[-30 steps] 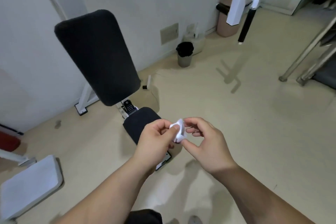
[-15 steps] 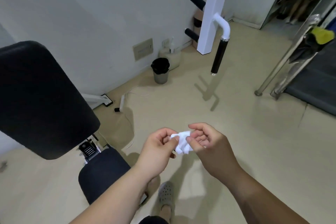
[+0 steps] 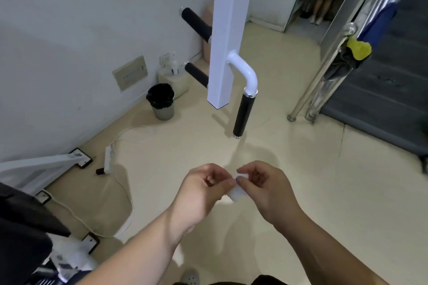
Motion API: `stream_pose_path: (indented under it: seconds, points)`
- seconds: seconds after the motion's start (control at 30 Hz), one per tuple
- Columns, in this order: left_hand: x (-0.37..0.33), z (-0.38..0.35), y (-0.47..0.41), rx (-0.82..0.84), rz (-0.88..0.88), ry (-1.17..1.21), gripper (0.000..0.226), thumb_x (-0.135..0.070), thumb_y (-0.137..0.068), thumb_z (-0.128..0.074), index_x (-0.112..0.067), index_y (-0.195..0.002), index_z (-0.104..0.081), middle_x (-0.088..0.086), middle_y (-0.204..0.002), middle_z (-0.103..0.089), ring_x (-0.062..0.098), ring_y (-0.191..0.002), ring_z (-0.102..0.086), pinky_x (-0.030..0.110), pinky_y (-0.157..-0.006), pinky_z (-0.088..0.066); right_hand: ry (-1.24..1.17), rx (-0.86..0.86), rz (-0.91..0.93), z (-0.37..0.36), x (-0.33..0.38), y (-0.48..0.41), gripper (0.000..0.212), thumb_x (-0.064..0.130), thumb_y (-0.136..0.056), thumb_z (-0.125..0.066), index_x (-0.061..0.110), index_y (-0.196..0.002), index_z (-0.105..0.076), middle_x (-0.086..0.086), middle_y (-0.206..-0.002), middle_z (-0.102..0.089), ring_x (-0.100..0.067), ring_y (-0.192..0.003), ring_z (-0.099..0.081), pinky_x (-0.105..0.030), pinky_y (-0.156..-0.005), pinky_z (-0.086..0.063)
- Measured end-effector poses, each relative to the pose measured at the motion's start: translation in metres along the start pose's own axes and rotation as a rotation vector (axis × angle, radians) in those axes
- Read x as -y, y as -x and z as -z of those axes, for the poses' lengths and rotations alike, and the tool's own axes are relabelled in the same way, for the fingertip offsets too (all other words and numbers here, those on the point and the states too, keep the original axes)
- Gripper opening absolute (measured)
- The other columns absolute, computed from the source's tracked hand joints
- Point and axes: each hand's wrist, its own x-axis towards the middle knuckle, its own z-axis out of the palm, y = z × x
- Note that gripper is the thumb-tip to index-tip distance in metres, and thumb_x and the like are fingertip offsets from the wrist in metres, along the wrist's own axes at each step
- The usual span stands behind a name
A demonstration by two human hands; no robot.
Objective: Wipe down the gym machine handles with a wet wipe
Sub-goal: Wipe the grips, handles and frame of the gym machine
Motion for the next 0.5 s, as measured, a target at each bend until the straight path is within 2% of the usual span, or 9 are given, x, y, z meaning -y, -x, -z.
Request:
stream_pose_path:
  seconds: [0.1, 0.13, 0.23, 0.33, 0.37, 0.43, 0.5]
  points:
    - [0.000, -0.007, -0.028, -0.048, 0.001, 0.012, 0.015, -0.028, -0.082, -0.067, -0.017, -0.073, -0.071, 0.019, -0.076, -0.065, 0.015, -0.070, -0.062, 0.029, -0.065, -0.051, 0.009, 0.041, 0.021, 0.015, -0.011, -0.034, 0.024, 0.006, -0.088, -0.073, 0.029, -0.085, -0.072, 0.013, -0.061, -0.057, -0.006, -0.057, -0.050, -0.015, -0.057, -0.039]
    - [0.003, -0.010, -0.037, -0.085, 0.003, 0.001, 0.011, -0.024, -0.082, -0.068, -0.018, -0.073, -0.072, 0.018, -0.074, -0.063, 0.015, -0.069, -0.061, 0.029, -0.065, -0.051, 0.010, 0.071, 0.031, 0.019, -0.014, -0.045, 0.025, 0.004, -0.088, -0.071, 0.029, -0.085, -0.072, 0.015, -0.057, -0.053, -0.003, -0.054, -0.047, -0.012, -0.055, -0.037]
    - [0.012, -0.023, -0.061, -0.144, 0.043, 0.029, 0.007, -0.014, -0.085, -0.077, -0.020, -0.084, -0.075, -0.001, -0.071, -0.065, 0.009, -0.068, -0.060, 0.021, -0.064, -0.049, 0.021, 0.182, 0.056, 0.028, -0.024, -0.077, 0.028, 0.004, -0.088, -0.070, 0.032, -0.086, -0.073, 0.016, -0.056, -0.054, -0.002, -0.053, -0.047, -0.012, -0.054, -0.038]
    - [0.017, -0.041, -0.080, -0.230, 0.074, 0.061, 0.009, -0.021, -0.079, -0.078, -0.020, -0.088, -0.076, 0.002, -0.077, -0.068, 0.011, -0.070, -0.061, 0.021, -0.065, -0.049, -0.007, 0.300, 0.061, 0.042, -0.037, -0.108, 0.035, 0.006, -0.087, -0.072, 0.040, -0.091, -0.071, 0.012, -0.073, -0.068, -0.014, -0.067, -0.062, -0.023, -0.065, -0.052]
    - [0.018, -0.049, -0.084, -0.278, 0.081, 0.058, 0.010, -0.022, -0.079, -0.078, -0.019, -0.088, -0.076, 0.003, -0.079, -0.070, 0.012, -0.071, -0.062, 0.022, -0.066, -0.049, -0.013, 0.348, 0.068, 0.048, -0.042, -0.118, 0.036, 0.006, -0.086, -0.073, 0.041, -0.093, -0.069, 0.014, -0.074, -0.068, -0.016, -0.068, -0.063, -0.025, -0.068, -0.053]
    - [0.019, -0.065, -0.089, -0.368, 0.090, 0.047, 0.011, -0.019, -0.080, -0.078, -0.016, -0.090, -0.076, 0.007, -0.081, -0.072, 0.014, -0.073, -0.064, 0.024, -0.067, -0.050, -0.024, 0.454, 0.076, 0.060, -0.050, -0.135, 0.036, 0.006, -0.086, -0.073, 0.042, -0.093, -0.068, 0.019, -0.063, -0.060, -0.013, -0.060, -0.054, -0.021, -0.066, -0.050]
    - [0.020, -0.082, -0.090, -0.440, 0.109, 0.016, 0.008, -0.013, -0.083, -0.079, -0.013, -0.090, -0.076, 0.016, -0.085, -0.072, 0.014, -0.073, -0.064, 0.024, -0.068, -0.050, 0.001, 0.548, 0.102, 0.072, -0.057, -0.150, 0.031, 0.009, -0.085, -0.074, 0.039, -0.089, -0.066, 0.015, -0.055, -0.050, -0.007, -0.055, -0.046, -0.015, -0.060, -0.044]
